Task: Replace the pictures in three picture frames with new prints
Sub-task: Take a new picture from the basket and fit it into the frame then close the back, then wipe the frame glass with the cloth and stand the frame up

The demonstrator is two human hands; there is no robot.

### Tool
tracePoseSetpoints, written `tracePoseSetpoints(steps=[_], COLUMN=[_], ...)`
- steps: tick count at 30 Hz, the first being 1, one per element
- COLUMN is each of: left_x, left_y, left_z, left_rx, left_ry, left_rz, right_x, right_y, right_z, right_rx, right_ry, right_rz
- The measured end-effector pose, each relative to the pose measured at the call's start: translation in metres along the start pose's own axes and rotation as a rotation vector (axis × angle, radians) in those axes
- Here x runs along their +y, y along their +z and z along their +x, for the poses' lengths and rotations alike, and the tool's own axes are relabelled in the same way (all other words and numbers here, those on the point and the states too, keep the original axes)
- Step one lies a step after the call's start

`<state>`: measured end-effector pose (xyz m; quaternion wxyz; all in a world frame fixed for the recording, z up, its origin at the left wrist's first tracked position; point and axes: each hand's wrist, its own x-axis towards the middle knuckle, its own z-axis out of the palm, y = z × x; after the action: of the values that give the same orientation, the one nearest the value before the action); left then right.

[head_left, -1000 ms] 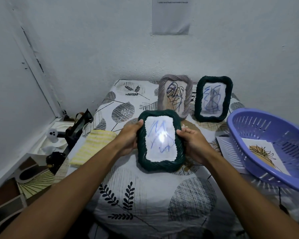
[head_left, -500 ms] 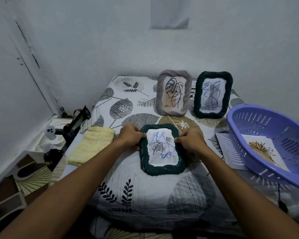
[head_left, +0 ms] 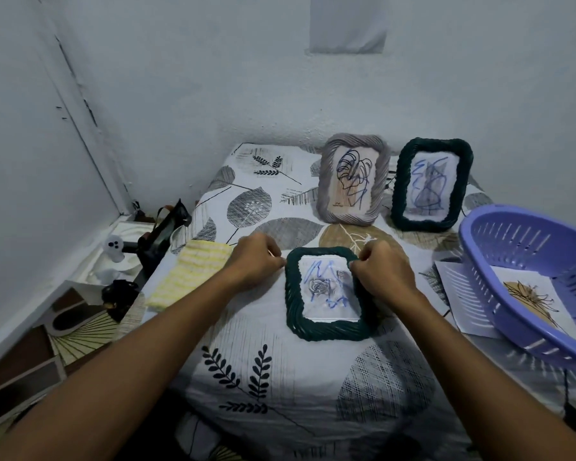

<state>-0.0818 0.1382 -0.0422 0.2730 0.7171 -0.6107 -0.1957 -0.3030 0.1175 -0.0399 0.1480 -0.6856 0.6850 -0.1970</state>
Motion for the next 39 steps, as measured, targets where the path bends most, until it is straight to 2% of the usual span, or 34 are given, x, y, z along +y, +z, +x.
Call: tracePoseSetpoints(steps=[3,6,8,10,14,21,29,34,39], left_x=[-0.022,-0.052,-0.073,-0.092,-0.117,-0.123,-0.126,-0.113,-0.091], left_y=[-0.037,-0.077,-0.096,-0.104,-0.106,-0.102,-0.104,-0.105,-0.099], left_z=[-0.01,-0.021,-0.03,-0.036,-0.042,-0.048,-0.048,-0.046,-0.041], left_rx=[0.112,0.254,0.309,0.279,0.149,0.13,0.122,0.118,0.136], left_ry=[0.028,-0.011,-0.07,-0.155,-0.281,-0.326,-0.373,-0.37,-0.347], left_rz=[-0.036,0.005,0.041,0.039,-0.011,-0.12,-0.211,-0.374,-0.484], right_x=[-0.033,-0.074,-0.1,-0.121,-0.147,-0.163,-0.186,-0.184,-0.147], right_y=[0.001,0.013,0.027,0.045,0.077,0.085,0.093,0.075,0.051], right_z=[-0.008,-0.019,-0.023,-0.024,-0.023,-0.033,-0.042,-0.048,-0.032], right_rx=[-0.025,-0.208,-0.363,-0.469,-0.573,-0.679,-0.688,-0.768,-0.728], right_ry=[-0.122,-0.171,-0.129,-0.072,0.007,0.213,0.28,0.329,0.383], right_rz=[0.2,0.424,0.571,0.621,0.646,0.782,0.917,1.27,1.581])
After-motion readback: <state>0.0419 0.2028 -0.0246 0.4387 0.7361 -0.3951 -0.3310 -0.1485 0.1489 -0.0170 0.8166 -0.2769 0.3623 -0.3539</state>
